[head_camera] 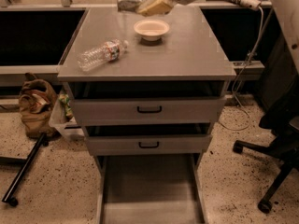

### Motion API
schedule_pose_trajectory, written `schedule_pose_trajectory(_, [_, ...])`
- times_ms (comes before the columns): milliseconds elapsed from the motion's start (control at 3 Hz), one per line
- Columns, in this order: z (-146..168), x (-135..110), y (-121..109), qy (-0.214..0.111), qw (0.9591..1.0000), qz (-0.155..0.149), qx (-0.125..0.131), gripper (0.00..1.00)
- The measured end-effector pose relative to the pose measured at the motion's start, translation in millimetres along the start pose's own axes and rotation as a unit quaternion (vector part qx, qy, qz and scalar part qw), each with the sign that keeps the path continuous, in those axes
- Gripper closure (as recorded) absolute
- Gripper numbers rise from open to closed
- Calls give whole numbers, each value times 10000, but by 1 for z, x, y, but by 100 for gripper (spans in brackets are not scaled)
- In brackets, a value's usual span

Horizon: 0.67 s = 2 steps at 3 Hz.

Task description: Pick redbull can from bottom drawer and place on counter

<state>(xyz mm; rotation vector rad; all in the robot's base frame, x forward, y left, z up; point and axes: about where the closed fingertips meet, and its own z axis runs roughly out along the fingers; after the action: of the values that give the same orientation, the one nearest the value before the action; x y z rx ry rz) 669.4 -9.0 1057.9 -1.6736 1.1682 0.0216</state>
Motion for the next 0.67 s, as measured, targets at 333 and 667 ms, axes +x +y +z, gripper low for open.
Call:
schedule_pose_trajectory(333, [15,35,-24,106,9996,250,105,100])
schedule_pose_trajectory(667, [37,80,-20,252,9963,792,-204,100])
